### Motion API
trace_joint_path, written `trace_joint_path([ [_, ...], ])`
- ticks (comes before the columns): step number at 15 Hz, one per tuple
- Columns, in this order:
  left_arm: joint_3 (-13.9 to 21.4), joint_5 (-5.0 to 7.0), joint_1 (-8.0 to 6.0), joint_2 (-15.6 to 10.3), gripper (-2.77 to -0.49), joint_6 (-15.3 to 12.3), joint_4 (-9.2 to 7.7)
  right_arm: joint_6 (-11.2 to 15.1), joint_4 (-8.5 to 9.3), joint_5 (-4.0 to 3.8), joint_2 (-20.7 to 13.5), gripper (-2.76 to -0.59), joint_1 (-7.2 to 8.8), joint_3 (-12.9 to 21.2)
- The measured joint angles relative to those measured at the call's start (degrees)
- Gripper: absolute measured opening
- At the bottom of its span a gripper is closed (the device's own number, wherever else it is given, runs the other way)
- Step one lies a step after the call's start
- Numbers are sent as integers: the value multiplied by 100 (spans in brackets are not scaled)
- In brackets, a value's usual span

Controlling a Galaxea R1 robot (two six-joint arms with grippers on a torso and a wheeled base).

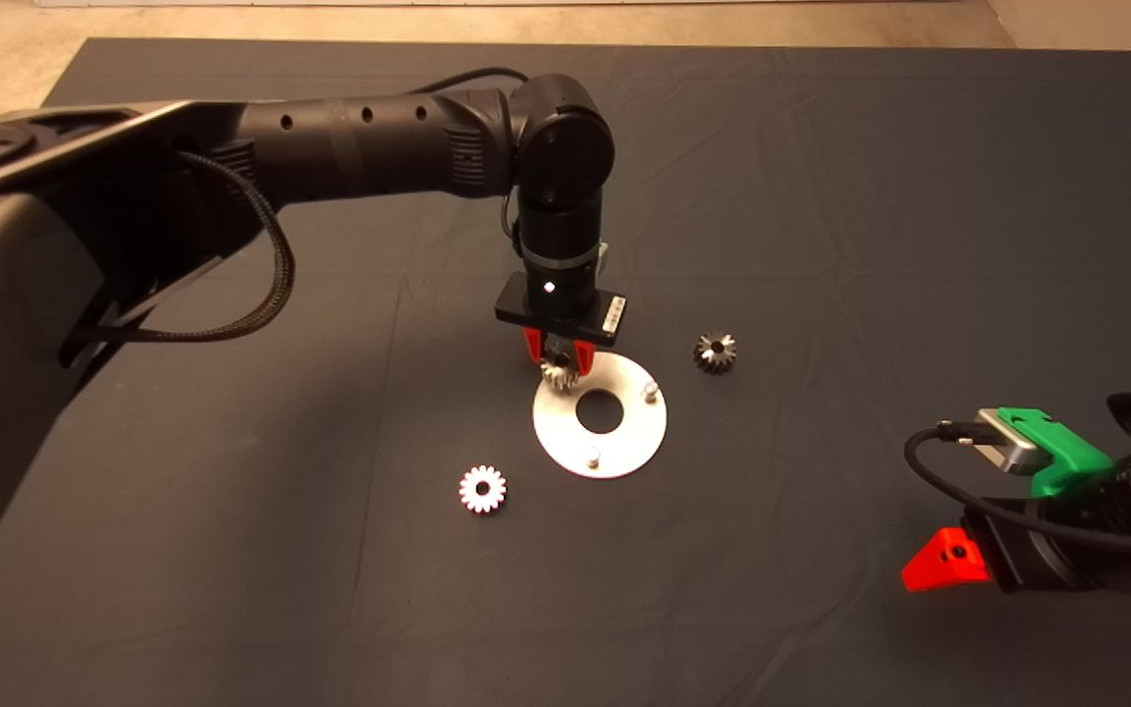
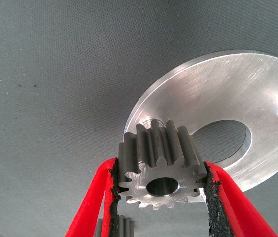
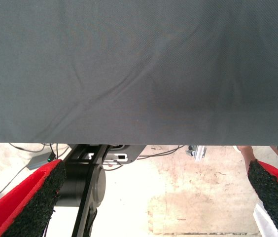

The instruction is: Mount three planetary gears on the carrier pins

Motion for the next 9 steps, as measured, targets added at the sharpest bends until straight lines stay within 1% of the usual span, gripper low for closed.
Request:
trace_joint_path([
  [2, 26, -5, 0, 0, -233, -56, 0, 0, -1, 2, 0, -60, 0, 0],
  [9, 39, 0, 0, 0, -232, -59, -2, 0, 0, 2, -2, -60, 0, 0],
])
